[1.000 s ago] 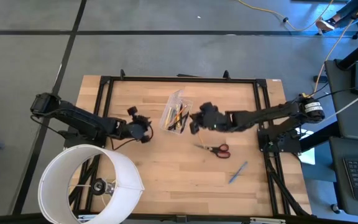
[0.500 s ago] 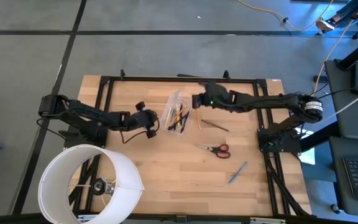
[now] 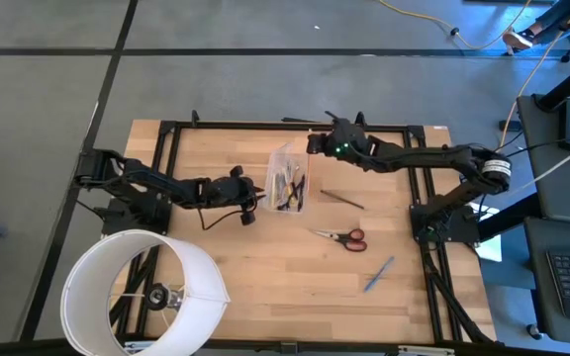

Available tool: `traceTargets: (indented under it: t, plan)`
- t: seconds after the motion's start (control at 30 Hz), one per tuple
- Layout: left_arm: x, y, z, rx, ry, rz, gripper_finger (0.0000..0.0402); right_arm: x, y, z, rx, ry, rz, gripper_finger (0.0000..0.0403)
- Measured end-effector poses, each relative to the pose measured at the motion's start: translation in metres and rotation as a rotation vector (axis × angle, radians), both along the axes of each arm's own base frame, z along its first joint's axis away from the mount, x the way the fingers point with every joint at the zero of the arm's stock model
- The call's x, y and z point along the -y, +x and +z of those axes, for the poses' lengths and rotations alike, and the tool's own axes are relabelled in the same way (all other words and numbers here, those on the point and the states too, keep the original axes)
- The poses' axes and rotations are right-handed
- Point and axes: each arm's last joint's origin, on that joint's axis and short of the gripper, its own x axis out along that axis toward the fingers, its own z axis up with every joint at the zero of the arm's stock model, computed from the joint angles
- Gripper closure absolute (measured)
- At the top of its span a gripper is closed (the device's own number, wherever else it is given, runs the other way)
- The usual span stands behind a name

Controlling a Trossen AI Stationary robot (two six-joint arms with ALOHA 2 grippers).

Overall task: Pick & place school supplies into a supply box
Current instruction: Put the orange pencil into the transparent supply box

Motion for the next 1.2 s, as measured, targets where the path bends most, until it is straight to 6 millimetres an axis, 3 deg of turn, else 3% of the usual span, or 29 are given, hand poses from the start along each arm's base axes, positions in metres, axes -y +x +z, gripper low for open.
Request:
traceTargets:
  t: [0.27,0.5,1.2]
  plan:
    - [0.000,0.000,-0.001,-0.005,-0.003,-0.002,0.0329,-0.001,0.033,-0.046,0.053,0.030,0.024,0.0381]
    - [0.004,0.000,-0.001,-0.012,-0.004,-0.018,0.0329,0.001,0.042,-0.075,0.020,0.077,0.083,0.0379]
    - [0.003,0.000,-0.001,-0.012,0.007,-0.012,0.0329,-0.005,0.042,-0.095,-0.085,0.171,0.261,0.0371]
